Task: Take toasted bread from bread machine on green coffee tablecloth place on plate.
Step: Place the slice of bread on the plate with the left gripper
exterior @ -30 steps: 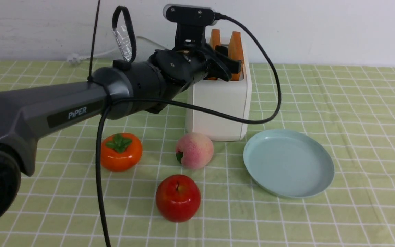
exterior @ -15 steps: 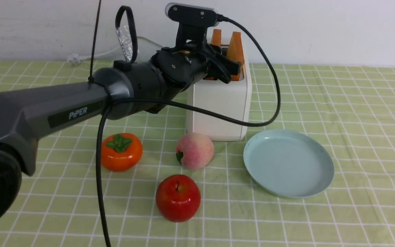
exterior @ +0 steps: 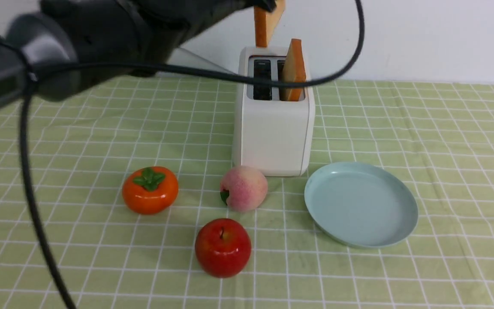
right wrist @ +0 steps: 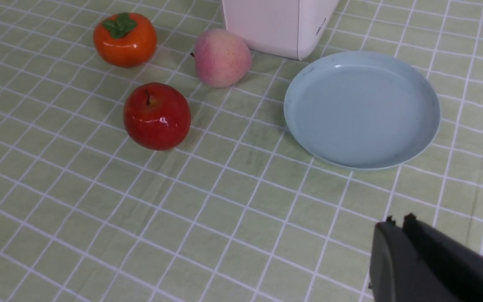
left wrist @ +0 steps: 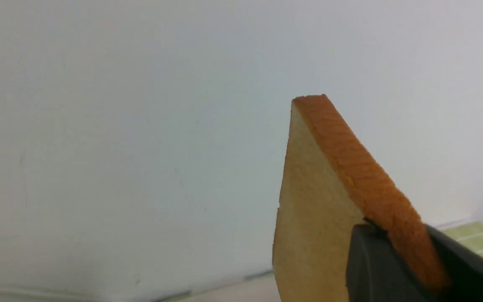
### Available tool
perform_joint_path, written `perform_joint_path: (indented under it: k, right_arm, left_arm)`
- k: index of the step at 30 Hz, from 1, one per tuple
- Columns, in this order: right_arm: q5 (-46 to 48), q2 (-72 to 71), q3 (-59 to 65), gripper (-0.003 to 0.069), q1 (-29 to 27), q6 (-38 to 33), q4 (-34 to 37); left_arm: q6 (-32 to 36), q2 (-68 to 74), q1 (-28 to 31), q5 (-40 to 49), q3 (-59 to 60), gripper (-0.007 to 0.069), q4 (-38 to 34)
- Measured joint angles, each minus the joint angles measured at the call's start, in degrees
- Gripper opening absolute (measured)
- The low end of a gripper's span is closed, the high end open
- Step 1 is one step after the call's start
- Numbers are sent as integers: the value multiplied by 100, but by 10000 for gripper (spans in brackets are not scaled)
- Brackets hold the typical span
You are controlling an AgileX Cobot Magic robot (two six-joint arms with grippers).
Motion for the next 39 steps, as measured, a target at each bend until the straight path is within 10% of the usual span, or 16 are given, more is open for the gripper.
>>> perform_joint_path:
  k: [10,39]
  right_arm:
    - [632,0,-454,34,0,0,-17]
    - [1060,0,-507,34,0,0,98]
  left_arm:
    - [-866,16,-247,3977,-63,80,-158]
    - [-487,2139,-861,2311,-111,157,-917]
